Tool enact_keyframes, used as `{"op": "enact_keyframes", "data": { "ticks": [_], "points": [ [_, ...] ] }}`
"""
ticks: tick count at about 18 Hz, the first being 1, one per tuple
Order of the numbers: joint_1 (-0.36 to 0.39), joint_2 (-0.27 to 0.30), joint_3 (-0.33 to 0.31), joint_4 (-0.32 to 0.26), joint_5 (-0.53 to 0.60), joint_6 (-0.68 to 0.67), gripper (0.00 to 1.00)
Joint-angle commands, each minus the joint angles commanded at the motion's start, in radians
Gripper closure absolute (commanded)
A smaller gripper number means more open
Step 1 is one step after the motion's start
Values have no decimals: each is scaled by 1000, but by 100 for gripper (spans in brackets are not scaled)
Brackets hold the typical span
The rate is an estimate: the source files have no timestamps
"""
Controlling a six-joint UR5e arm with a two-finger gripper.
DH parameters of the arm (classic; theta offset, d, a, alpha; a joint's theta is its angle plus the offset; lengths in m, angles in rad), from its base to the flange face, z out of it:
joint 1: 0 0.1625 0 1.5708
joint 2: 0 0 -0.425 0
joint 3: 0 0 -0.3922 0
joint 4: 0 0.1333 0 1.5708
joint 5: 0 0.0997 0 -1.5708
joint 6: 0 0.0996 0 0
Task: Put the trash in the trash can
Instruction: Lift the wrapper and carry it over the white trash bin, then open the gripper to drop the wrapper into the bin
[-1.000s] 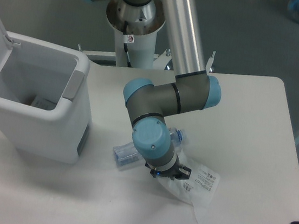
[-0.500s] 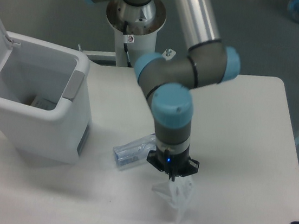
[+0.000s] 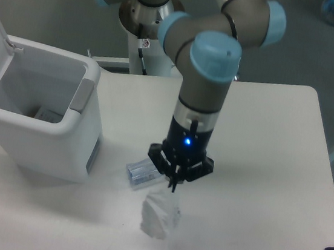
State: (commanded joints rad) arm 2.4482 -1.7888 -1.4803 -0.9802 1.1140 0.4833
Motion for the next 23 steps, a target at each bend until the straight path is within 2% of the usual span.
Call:
{"op": "enact_keyframes", "data": {
  "ticks": [5, 8, 11, 14, 15, 21, 23],
  "points": [
    [5, 94, 0, -3, -192, -74, 100],
    [5, 163, -37, -24, -325, -94, 100],
    [3, 213, -55, -29, -370, -97, 100],
    [2, 246, -57, -81, -395, -97, 100],
    [2, 264, -72, -104, -393, -89, 100],
    [-2, 399, -215, -126, -396, -9, 100],
    [-15, 430, -238, -172, -395, 23, 100]
  ]
}}
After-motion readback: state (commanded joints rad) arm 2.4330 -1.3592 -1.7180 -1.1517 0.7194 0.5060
